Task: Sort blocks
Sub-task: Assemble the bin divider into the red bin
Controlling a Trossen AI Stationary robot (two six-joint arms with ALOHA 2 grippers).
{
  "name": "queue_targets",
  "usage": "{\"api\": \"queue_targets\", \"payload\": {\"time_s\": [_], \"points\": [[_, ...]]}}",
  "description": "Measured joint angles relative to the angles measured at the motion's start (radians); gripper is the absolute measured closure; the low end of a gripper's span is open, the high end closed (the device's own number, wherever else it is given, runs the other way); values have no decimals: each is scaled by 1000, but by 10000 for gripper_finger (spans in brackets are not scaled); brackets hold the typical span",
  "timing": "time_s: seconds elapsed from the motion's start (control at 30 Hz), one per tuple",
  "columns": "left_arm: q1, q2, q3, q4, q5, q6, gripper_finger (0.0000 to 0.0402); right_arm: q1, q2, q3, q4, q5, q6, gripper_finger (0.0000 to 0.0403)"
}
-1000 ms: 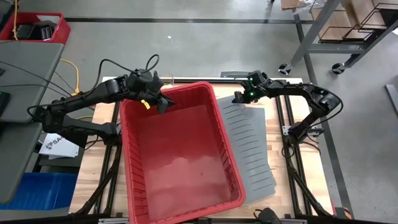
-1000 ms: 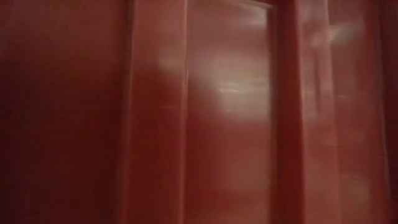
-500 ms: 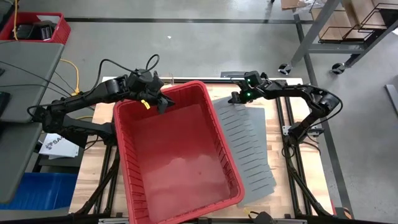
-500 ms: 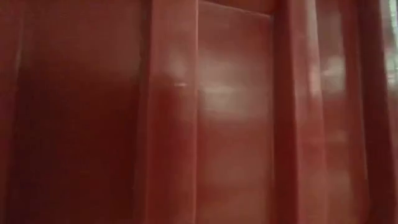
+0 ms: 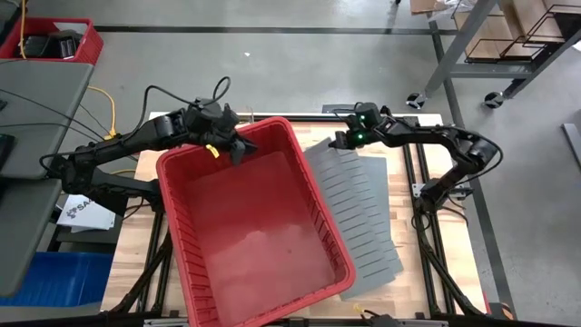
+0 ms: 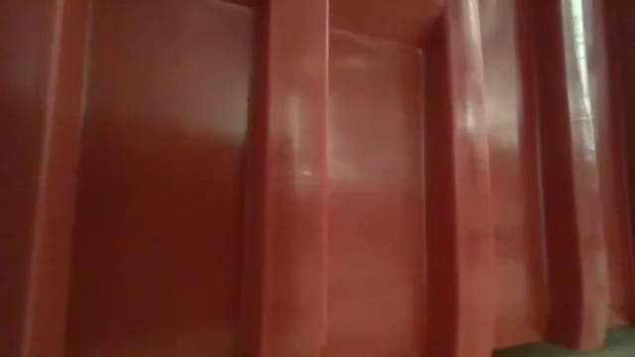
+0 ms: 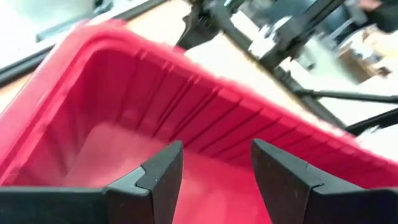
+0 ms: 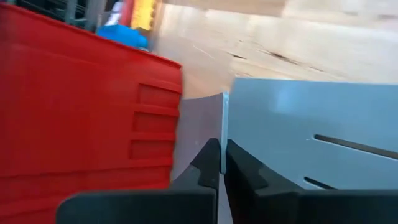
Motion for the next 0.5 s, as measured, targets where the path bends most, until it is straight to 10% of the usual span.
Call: {"api": "queue_targets", "payload": {"time_s": [0.5], "points": [[20, 3, 1, 438, -92, 98, 215, -111, -490, 0, -267, 85, -68, 402]]}}
